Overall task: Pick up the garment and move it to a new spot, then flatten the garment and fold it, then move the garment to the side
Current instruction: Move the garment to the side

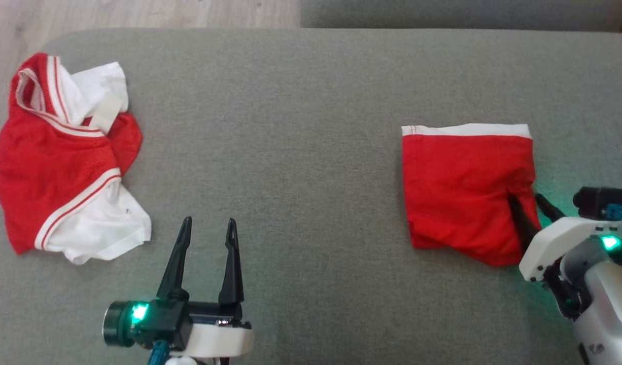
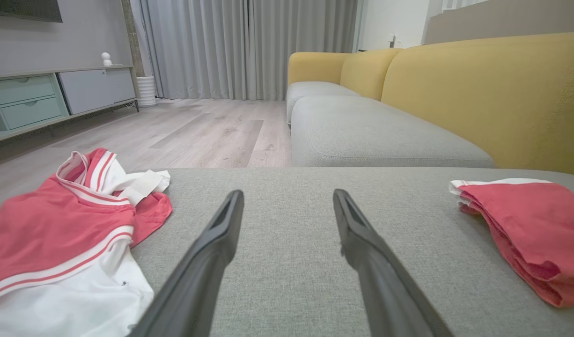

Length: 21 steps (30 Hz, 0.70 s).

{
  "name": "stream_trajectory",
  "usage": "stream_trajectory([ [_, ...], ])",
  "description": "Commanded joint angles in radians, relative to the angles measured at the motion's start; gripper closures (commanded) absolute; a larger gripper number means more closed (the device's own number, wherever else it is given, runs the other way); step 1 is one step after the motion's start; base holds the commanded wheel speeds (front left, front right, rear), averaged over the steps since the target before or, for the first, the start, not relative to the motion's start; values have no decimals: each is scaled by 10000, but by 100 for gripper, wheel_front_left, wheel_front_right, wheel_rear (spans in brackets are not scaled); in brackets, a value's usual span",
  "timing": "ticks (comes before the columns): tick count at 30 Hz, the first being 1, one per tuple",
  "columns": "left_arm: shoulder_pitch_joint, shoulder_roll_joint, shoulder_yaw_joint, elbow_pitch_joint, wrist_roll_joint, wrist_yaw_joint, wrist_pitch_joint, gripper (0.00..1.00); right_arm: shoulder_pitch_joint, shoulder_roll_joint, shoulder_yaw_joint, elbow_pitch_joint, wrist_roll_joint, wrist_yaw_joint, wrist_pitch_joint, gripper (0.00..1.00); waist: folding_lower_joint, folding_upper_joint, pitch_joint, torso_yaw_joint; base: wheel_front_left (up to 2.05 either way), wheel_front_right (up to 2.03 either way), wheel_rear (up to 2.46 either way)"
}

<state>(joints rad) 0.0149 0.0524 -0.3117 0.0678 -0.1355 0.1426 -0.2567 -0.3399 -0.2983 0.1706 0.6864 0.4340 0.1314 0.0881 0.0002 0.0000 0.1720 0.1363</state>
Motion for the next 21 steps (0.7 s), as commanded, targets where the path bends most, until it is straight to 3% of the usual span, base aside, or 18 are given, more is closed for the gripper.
stream_trajectory([
  [1,-454,-22,231,-267,-77,103,-51,0,-215,-295,340,-271,191,-7,-130,100,-2,0,105,-134,0,0,0],
  [7,-613,-22,210,-331,-21,105,-51,0,-544,-1008,652,-434,302,-7,-527,100,-2,0,515,-684,0,0,0],
  [14,-1366,-22,227,-337,262,-140,-51,0,-1367,-2834,229,-884,81,-7,-477,100,-2,0,1615,-1646,0,0,0],
  [21,-2217,-22,201,-229,629,-443,-51,0,-1674,-4598,-837,-985,-389,-7,-346,100,-2,0,2487,-1934,0,0,0],
])
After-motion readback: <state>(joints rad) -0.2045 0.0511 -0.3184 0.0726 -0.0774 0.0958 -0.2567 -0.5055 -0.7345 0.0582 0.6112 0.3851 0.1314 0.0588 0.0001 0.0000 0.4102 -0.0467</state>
